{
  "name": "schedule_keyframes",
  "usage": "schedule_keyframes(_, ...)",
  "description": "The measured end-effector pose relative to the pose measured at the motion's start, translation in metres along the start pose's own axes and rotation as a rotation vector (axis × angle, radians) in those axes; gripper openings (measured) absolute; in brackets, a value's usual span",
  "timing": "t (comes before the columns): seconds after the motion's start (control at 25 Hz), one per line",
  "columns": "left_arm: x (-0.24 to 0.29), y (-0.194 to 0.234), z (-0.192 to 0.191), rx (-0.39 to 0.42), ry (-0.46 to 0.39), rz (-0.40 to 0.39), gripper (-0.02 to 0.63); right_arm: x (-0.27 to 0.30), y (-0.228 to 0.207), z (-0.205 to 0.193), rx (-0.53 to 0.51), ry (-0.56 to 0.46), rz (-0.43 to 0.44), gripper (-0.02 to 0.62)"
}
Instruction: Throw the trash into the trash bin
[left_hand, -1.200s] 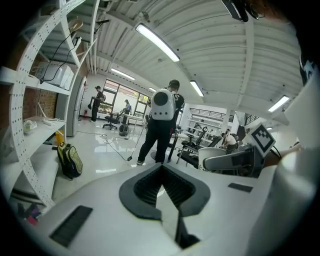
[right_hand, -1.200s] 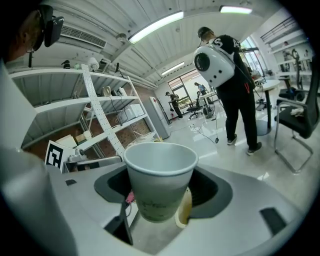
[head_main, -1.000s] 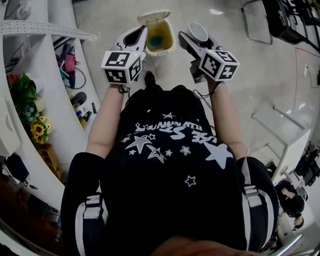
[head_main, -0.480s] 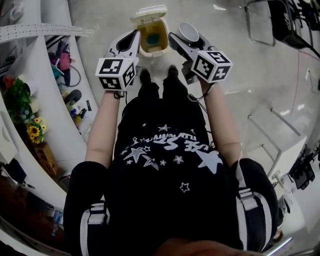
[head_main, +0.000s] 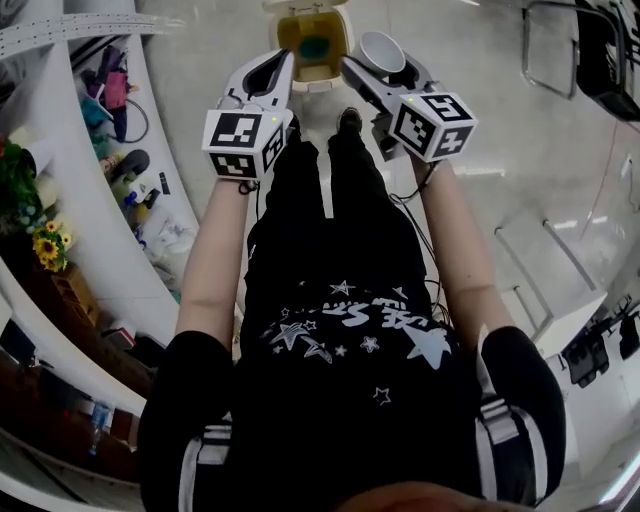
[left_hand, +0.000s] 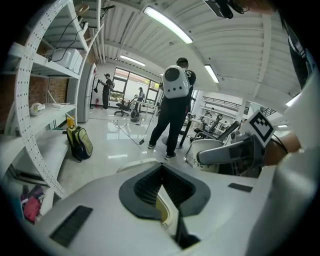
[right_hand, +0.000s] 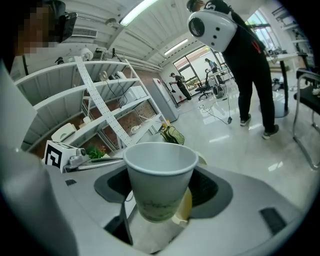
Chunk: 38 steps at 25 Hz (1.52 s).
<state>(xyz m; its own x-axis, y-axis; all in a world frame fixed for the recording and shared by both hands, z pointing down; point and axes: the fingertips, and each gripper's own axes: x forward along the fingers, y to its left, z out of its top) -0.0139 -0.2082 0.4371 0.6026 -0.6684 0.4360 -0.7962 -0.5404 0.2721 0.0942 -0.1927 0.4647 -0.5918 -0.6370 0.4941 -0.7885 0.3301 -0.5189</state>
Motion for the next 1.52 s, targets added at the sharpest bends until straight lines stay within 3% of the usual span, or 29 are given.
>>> schedule_keyframes(0.36,0.020,0.016,-0.068,-0.064,0.072,0.041,0.011,0.031,-0.030,-0.045,0.026,0.054,-0.006,0.327)
schedule_keyframes(1.12,0.094,0.044,-0.209,-0.097,0.284,0.036,0.011,0.117,-0.098,-0.143,0.066,0.146,-0.035,0.327)
schedule_keyframes(1.52,0.119,0.061,-0.251,-0.120,0.344,0.051,0.011,0.155,-0.110,-0.175,-0.041,0.205,-0.033,0.327)
